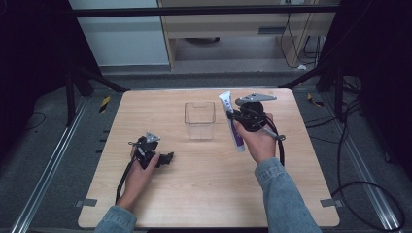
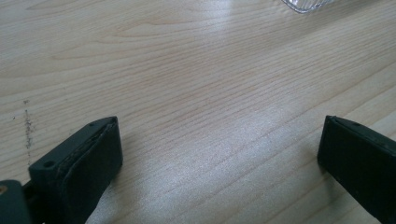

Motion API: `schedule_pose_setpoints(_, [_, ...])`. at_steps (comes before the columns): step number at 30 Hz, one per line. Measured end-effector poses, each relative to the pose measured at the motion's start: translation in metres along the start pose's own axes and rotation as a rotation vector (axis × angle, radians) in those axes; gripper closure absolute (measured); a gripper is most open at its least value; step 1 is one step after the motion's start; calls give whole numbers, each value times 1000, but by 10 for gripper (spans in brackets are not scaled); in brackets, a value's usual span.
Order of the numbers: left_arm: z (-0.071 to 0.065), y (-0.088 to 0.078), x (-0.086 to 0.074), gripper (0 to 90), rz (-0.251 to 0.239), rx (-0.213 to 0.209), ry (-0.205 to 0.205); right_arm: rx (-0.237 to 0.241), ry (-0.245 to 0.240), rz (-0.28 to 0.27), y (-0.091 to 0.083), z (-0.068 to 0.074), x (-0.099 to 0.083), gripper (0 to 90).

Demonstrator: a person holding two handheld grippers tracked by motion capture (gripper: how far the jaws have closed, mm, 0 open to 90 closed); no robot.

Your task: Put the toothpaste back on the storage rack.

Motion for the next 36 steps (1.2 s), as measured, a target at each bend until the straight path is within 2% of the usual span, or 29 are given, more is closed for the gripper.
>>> schedule_pose_setpoints(18, [0, 0, 0, 0, -3, -1, -4, 9, 4, -37, 5, 5, 26, 795])
schedule_pose_setpoints(21, [0, 0, 0, 0, -3, 0, -4, 7, 0, -53, 6, 7, 37, 795])
schedule_pose_setpoints(36, [0, 0, 0, 0, -3, 0, -1, 4, 3, -88, 13, 10, 62, 796])
Point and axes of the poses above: each handheld gripper's, and its own axes: y roughly forward along the jaws, x roughly out of its top, z roughly to its left, the point moved 8 cm from there along y, roughly forward along the jaws, and after that the axes turned 12 degrees about z, right-handed, at the moved point
